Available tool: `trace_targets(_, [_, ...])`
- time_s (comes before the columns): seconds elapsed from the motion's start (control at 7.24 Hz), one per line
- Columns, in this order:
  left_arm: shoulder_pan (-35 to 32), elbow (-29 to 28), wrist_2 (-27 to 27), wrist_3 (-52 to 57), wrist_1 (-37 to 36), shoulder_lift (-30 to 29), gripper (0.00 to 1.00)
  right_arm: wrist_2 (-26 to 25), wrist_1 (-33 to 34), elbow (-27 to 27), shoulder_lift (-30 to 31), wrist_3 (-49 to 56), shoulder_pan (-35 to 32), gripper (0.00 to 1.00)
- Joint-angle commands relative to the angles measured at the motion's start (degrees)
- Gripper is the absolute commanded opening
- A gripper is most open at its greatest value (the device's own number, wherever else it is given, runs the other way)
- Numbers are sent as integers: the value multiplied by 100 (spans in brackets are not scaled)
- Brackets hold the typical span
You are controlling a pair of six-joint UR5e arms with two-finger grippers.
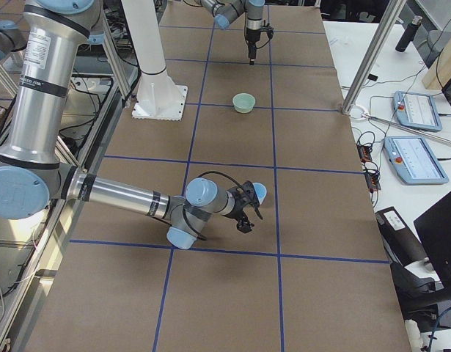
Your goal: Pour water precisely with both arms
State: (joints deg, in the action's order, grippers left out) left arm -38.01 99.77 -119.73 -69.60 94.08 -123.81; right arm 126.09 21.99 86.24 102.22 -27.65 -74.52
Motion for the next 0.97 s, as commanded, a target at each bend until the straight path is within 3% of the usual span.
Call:
trace_targets(0.0, [416, -789, 345, -62, 49, -660, 95, 573, 1642, 42, -490, 1439, -763, 100])
trace_targets(0.28, [583, -1353, 345, -62, 85, -1021, 93, 671, 2954, 51, -903, 2611, -1107, 100])
trace_targets(0.55, [654, -1643, 354, -71, 164, -1241, 89, 777, 3399, 42, -1020, 2765, -1205, 100])
trace_targets(0.69, [654, -1828, 354, -71, 172, -1373, 82, 777, 3417, 42, -1020, 2773, -1171, 100])
trace_targets(0.83, [680, -1873, 354, -71, 173, -1374, 59, 794, 3417, 42, -1020, 2774, -1153, 100])
